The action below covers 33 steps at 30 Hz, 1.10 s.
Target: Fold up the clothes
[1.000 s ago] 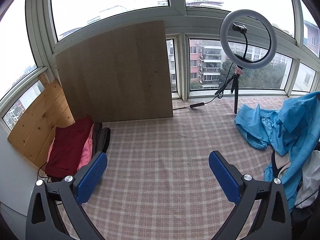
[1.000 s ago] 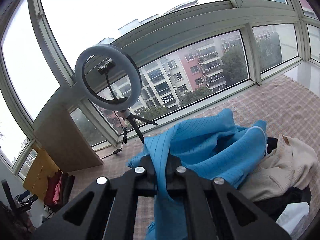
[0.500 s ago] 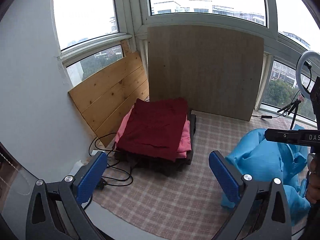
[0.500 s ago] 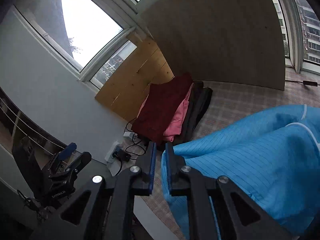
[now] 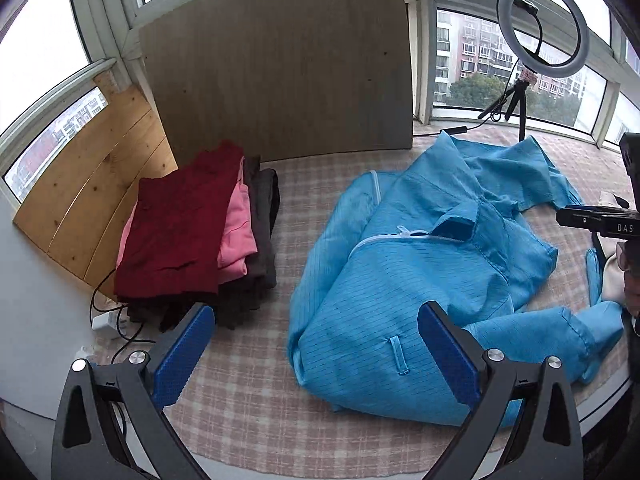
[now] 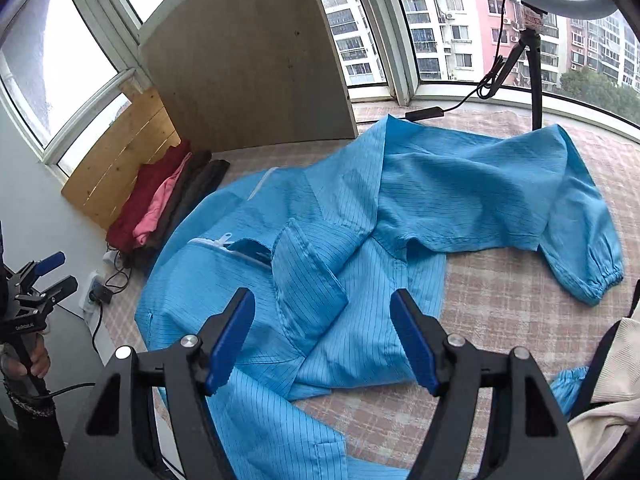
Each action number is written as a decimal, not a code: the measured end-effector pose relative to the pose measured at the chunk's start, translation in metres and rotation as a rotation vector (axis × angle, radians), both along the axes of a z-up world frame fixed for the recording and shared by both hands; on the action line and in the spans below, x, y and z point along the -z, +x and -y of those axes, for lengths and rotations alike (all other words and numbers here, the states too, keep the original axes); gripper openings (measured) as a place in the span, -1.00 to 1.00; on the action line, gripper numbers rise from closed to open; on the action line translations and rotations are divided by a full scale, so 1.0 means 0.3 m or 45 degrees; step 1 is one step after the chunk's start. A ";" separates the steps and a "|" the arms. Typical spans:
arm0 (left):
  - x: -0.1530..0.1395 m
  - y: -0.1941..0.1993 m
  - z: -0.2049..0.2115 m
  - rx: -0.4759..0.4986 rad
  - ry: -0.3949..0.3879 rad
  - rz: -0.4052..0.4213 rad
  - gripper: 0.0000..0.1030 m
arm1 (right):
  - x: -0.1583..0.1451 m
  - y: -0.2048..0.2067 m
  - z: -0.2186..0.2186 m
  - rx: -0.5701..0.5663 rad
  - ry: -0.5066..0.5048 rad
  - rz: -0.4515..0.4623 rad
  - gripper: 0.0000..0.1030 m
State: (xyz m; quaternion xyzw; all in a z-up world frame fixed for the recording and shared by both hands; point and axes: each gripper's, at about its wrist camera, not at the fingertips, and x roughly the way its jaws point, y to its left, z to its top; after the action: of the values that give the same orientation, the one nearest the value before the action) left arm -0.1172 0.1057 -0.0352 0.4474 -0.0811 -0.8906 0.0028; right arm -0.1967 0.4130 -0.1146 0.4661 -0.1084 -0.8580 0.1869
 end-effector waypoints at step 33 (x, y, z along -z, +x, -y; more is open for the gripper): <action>0.147 0.109 0.133 -0.105 0.341 0.118 0.98 | -0.389 -0.265 0.636 -0.553 -0.234 -0.001 0.14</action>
State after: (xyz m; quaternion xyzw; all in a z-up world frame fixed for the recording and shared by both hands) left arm -0.0846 0.0659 -0.0794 0.4873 0.0569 -0.8711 -0.0241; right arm -0.2763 0.2223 0.0021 0.4591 -0.0831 -0.7844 0.4088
